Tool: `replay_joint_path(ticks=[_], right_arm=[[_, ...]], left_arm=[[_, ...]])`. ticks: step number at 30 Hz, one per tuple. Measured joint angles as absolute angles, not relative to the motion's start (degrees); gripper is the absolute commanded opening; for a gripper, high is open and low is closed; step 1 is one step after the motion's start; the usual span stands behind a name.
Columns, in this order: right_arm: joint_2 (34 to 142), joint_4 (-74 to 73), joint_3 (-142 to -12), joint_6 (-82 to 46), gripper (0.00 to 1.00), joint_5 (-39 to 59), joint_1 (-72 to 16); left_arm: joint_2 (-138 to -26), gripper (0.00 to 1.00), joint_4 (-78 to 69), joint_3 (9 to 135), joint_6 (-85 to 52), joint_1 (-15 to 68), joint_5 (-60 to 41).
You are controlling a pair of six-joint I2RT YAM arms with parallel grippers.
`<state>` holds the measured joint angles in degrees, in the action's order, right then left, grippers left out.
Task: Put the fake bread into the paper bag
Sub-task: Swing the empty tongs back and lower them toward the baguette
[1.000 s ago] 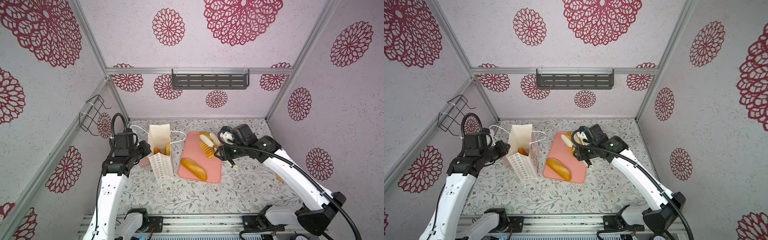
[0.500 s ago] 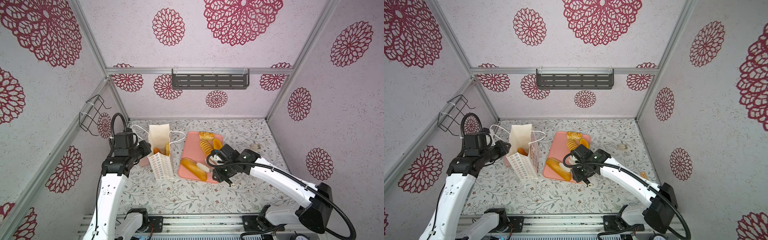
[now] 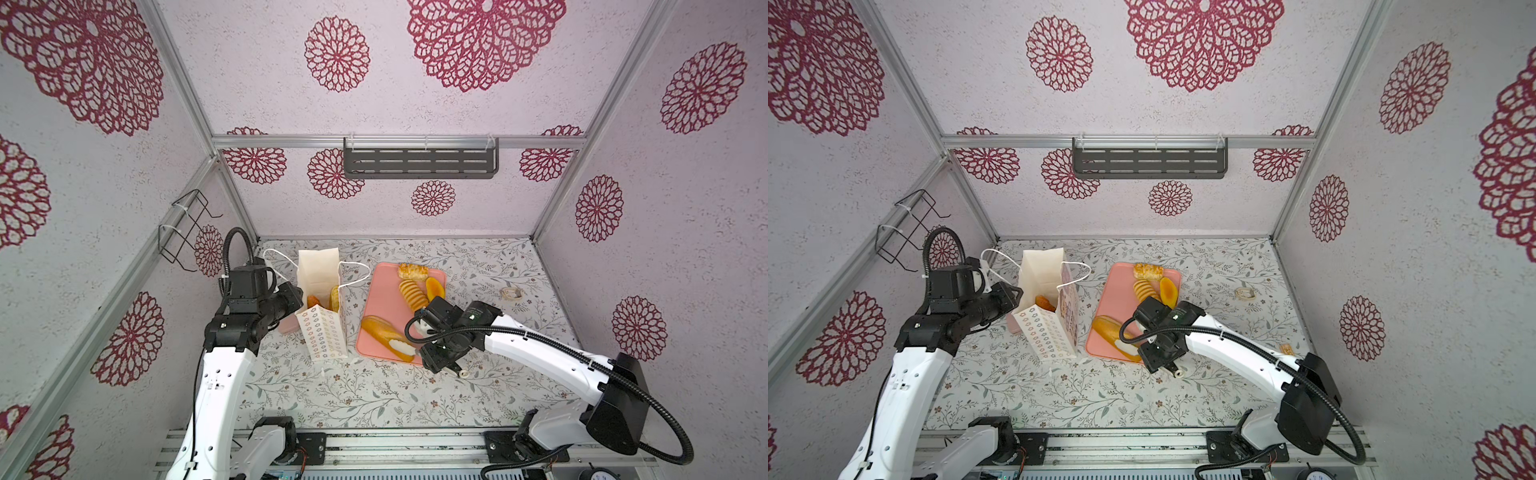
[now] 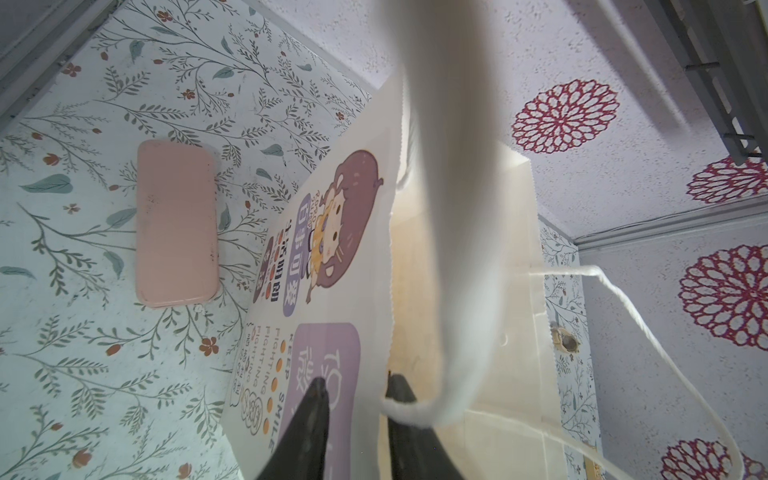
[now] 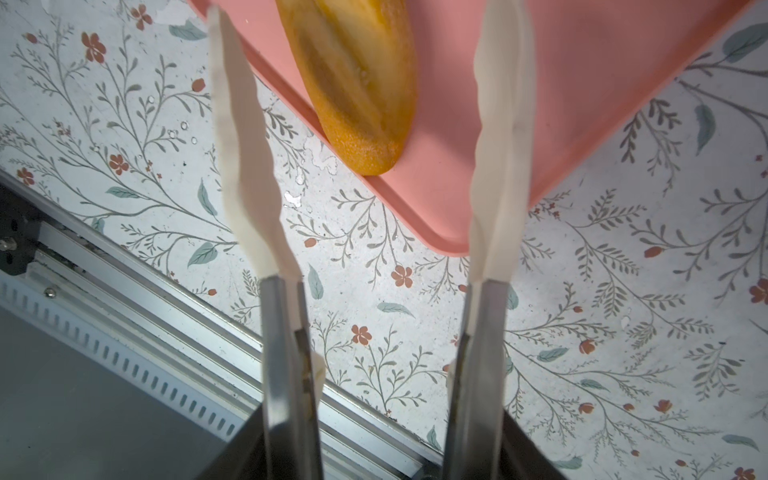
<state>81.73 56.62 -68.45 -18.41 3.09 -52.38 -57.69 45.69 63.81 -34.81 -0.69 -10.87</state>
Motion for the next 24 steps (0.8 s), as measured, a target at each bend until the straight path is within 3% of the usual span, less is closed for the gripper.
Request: replay_joint_path(ticks=[24], right_arm=[[90.70,53.56,-69.12,-15.49,0.72,2.26,-52.97]], left_arm=[[-56.97,0.29,45.67,62.94,-35.18,-0.69,-10.87]])
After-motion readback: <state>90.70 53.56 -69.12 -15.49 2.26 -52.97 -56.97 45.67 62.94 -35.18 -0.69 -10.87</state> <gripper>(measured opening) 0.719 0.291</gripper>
